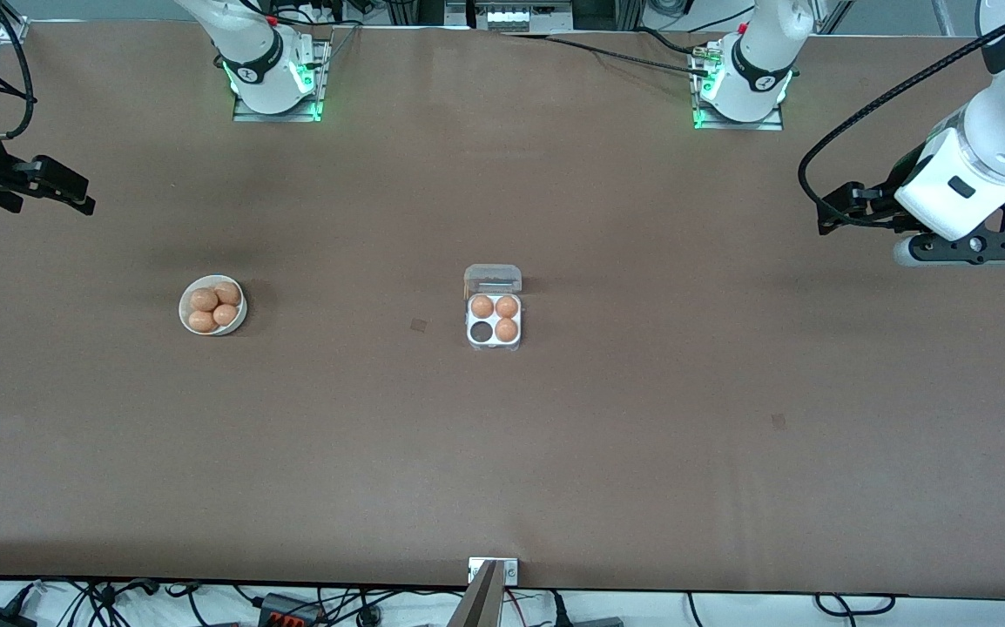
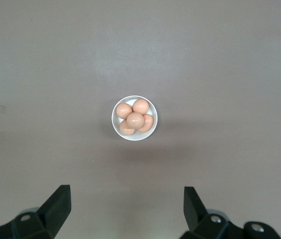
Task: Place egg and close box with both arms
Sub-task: 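Move the right gripper toward the white bowl of eggs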
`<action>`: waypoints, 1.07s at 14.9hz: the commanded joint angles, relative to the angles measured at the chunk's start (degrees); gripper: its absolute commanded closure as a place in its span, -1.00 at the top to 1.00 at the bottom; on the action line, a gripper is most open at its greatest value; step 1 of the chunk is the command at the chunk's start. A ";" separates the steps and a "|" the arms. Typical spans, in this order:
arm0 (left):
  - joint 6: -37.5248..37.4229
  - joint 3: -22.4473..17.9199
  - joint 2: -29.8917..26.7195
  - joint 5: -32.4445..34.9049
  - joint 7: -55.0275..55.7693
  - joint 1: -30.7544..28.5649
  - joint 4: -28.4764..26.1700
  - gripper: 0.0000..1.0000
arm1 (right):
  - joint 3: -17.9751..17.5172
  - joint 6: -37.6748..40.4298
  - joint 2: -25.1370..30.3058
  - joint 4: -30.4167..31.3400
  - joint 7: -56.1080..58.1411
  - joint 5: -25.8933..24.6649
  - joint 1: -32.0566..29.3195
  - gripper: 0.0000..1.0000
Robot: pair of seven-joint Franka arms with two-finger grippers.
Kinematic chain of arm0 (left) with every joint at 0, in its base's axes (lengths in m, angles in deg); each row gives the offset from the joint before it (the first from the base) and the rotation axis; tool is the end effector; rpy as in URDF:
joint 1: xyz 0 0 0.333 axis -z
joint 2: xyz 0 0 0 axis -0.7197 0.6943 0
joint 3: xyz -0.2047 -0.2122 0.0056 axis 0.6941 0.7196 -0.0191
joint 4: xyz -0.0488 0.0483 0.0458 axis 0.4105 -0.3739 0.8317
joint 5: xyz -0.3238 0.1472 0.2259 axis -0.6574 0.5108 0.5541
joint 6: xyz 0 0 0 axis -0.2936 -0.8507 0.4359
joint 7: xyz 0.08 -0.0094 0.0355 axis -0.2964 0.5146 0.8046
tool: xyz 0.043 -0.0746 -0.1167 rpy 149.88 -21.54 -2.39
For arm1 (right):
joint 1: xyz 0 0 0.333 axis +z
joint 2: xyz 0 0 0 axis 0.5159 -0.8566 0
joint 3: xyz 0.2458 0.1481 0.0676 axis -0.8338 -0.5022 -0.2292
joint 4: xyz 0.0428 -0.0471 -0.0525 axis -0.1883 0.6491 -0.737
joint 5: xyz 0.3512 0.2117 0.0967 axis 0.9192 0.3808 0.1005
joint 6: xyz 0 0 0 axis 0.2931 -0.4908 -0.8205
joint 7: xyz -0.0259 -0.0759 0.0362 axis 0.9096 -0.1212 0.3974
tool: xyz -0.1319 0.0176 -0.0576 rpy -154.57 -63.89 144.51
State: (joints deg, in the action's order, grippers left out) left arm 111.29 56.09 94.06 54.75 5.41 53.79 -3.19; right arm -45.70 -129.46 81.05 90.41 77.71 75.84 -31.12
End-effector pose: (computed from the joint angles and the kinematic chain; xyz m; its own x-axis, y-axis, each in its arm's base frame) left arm 0.5901 -0.0814 0.5283 0.9920 0.0418 -0.1191 0.0421 -0.9991 -0.0003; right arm 0.5626 -0.0378 0.5142 0.9993 -0.0184 -0.0326 -0.0181 -0.9998 0.0080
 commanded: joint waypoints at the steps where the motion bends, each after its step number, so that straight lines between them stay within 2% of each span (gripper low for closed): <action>1: 1.18 -0.24 -0.93 -1.88 -1.19 -1.33 -1.10 1.00 | -0.53 0.44 0.01 -0.69 -0.32 0.81 -0.64 1.00; 10: 0.75 0.20 -1.02 -2.07 -2.96 -1.25 -1.02 1.00 | -0.53 0.62 -0.08 -0.78 -0.06 0.72 -0.56 1.00; 14: 0.49 -0.15 -0.93 -1.98 -3.04 -1.34 -0.49 1.00 | -0.70 7.37 -1.66 -0.60 0.12 0.28 -0.03 1.00; 16: -0.30 0.02 -0.93 -2.06 -2.78 -1.34 -0.40 1.00 | -0.70 8.09 -3.85 -0.08 -0.14 0.28 0.23 1.00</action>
State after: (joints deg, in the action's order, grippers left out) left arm 111.70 55.94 94.06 53.44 3.85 52.86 -3.19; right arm -46.06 -122.67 79.67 90.58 77.76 75.84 -30.98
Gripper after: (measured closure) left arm 0.000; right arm 0.000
